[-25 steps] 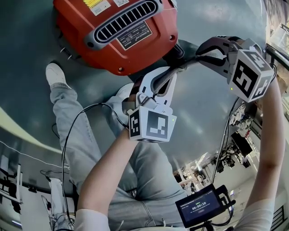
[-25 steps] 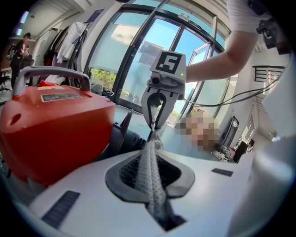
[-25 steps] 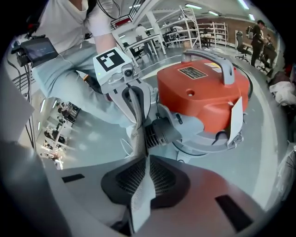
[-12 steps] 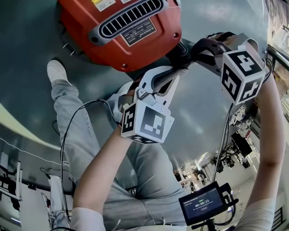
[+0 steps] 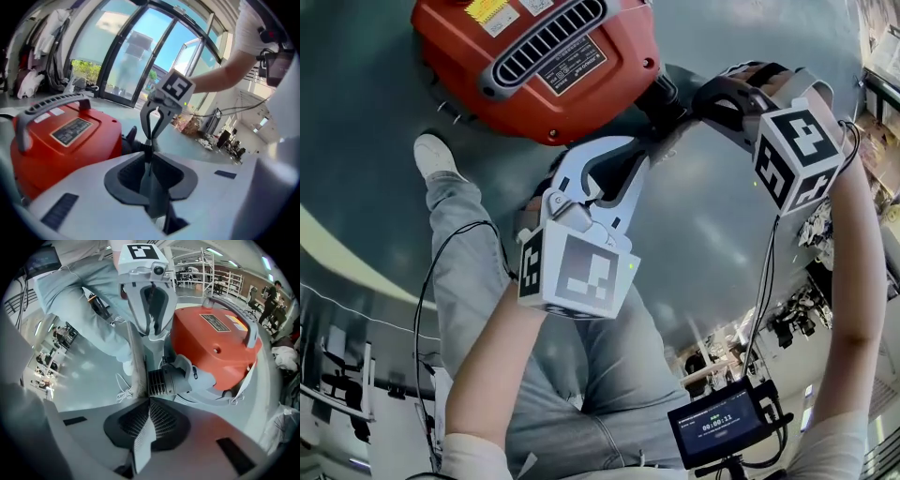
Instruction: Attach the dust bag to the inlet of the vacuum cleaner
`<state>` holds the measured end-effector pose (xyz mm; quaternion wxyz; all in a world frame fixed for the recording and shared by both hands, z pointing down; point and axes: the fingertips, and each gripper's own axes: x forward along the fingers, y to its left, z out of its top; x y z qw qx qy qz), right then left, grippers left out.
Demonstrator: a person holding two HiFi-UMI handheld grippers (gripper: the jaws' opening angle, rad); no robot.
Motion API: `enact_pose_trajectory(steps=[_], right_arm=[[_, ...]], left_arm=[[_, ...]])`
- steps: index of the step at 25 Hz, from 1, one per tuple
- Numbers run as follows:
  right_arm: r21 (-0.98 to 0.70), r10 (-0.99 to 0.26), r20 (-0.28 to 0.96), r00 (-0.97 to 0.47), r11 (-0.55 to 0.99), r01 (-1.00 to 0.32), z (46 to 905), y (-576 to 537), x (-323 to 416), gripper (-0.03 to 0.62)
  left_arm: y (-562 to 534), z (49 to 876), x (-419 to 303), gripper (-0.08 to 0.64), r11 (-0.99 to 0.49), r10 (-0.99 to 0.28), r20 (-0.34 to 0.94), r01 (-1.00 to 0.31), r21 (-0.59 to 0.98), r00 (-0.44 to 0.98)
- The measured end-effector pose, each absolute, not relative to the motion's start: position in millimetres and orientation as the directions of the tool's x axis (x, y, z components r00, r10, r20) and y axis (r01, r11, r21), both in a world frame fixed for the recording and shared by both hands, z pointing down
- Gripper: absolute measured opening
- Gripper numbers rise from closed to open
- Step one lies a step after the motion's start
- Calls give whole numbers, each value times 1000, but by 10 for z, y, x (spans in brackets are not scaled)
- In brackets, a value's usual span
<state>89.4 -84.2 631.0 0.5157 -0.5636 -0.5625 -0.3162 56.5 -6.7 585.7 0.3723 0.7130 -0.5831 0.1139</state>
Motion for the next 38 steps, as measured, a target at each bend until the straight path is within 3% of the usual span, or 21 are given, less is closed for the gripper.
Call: enact_pose_trajectory(steps=[6, 11, 18, 24, 28, 33, 38], right_arm=[[-221, 299, 941, 158, 191, 956, 6200, -864, 872, 15], [-206, 317, 941, 121, 249, 946, 6194, -884, 866, 15], [-156, 256, 961, 104, 192, 969, 6140, -854, 896, 15], [-51, 242, 970, -1, 206, 977, 5992, -755, 810, 15], [-61, 191, 981, 6, 279, 958, 6120, -841, 858, 15], [-58, 140, 990, 23, 254, 965, 6188, -887, 818, 15], [-2, 89, 996, -16, 194, 981, 6077, -745, 713, 16]], left_arm=[[-315, 6059, 716, 40, -116, -669, 674, -939, 323, 314], [-272, 6046, 825, 41, -158, -637, 673, -918, 363, 376], [-448, 6234, 904, 32, -173, -614, 695, -923, 344, 374], [-356, 6210, 861, 25, -75, -645, 732, -972, 222, 218], [-400, 6167, 837, 25, -81, -629, 760, -987, 142, 161], [-447, 6278, 819, 25, -53, -622, 750, -967, 247, 225], [-306, 6256, 816, 21, 22, -603, 777, -971, 238, 177]])
